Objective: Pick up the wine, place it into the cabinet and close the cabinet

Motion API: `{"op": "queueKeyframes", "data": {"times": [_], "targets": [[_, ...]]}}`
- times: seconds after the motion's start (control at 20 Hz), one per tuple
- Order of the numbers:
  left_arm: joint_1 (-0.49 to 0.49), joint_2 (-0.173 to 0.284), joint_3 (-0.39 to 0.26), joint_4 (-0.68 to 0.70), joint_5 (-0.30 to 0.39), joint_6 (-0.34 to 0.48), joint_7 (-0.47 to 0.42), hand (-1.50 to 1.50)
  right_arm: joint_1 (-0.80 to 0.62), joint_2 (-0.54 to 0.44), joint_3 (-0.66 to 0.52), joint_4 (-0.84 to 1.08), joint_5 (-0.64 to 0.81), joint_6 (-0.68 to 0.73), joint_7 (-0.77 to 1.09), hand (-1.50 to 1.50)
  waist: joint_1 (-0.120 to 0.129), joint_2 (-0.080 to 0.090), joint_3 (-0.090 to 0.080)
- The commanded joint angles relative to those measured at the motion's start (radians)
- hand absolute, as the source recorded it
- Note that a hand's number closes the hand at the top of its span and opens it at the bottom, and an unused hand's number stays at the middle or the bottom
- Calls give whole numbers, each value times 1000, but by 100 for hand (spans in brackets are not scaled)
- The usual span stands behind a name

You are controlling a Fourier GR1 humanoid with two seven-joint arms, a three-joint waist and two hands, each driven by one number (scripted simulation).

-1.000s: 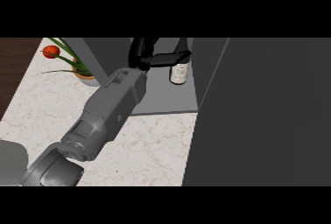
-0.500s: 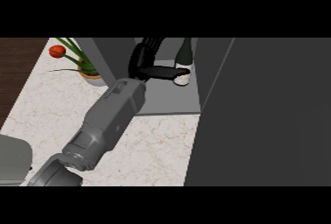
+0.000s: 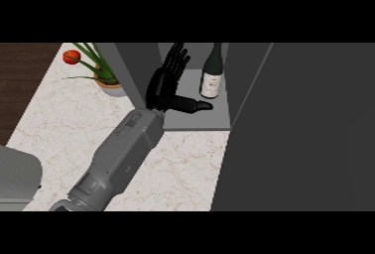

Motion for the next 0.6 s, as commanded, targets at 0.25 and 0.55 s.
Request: {"op": "queueKeyframes", "data": {"times": [0.25, 0.55], "targets": [[276, 28, -114, -358, -2, 51, 100, -150, 63, -30, -34, -214, -41, -15, 95, -150, 27, -2, 1], [488, 40, -172, -559, -12, 81, 101, -150, 55, -21, 17, -242, -2, -38, 123, -150, 19, 5, -1]]}}
